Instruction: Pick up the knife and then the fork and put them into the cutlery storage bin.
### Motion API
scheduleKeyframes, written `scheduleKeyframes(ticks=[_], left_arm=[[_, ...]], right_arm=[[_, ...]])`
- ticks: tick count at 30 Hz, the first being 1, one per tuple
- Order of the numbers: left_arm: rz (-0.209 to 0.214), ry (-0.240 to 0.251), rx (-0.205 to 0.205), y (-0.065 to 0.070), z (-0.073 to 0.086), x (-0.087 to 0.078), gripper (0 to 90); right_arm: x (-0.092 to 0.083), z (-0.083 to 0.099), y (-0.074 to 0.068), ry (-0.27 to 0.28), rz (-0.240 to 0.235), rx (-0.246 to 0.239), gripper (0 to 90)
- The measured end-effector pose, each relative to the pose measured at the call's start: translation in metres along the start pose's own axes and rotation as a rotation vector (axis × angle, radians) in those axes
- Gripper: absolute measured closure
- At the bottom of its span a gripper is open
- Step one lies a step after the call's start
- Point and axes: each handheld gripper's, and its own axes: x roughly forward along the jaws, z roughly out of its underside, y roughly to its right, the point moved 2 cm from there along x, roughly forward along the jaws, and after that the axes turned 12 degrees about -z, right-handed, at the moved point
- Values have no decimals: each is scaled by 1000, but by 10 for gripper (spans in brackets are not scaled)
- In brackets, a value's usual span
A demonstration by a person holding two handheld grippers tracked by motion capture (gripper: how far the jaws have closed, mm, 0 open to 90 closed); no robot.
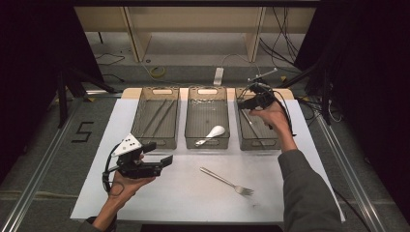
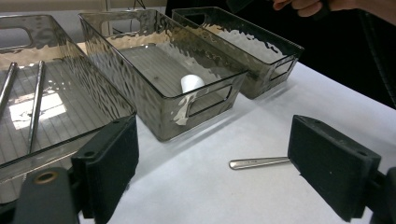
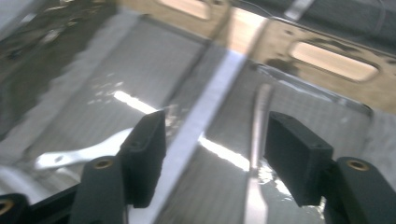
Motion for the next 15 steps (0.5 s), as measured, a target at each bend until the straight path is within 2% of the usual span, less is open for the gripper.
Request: scheduleKeyframes(ticks=[4,6,11,15], left_arm=[[-1,3,5,1,0,0,160],[1,5,4,1,0,-1,160],[-1,5,3,1,0,-1,160],[-3,-2,12,1,0,0,160]], right_arm=[[-9,6,-25,17,-103,-45,359],[-12,14,-41,-2,-143,-94,349],[-16,36,-72,-24,-195,-156,348],[-15,55,-91,-26,-226,-186,347]])
